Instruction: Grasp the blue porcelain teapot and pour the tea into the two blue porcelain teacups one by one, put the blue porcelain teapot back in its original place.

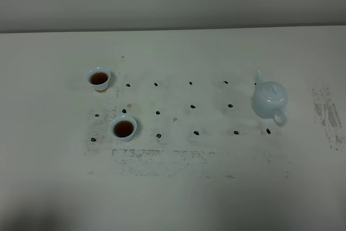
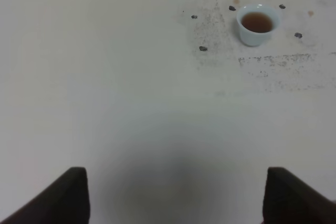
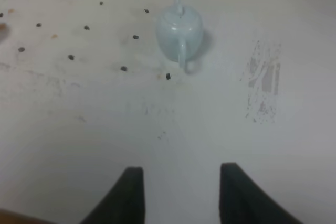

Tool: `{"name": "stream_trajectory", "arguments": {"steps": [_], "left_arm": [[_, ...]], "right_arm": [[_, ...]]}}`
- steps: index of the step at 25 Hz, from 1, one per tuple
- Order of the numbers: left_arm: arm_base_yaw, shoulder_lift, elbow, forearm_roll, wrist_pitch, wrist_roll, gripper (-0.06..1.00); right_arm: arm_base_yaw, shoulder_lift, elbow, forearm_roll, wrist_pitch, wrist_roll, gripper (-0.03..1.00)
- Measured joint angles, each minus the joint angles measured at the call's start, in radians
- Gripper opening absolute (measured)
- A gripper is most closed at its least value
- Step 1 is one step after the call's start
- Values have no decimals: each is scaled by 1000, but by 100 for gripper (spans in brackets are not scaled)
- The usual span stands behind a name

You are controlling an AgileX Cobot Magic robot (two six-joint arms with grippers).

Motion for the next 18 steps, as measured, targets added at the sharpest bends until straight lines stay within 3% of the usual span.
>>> {"name": "stream_trajectory", "arguments": {"steps": [18], "left_arm": [[0, 0, 0, 0, 0, 0, 65]], "right_arm": [[0, 0, 0, -1, 0, 6, 32]]}}
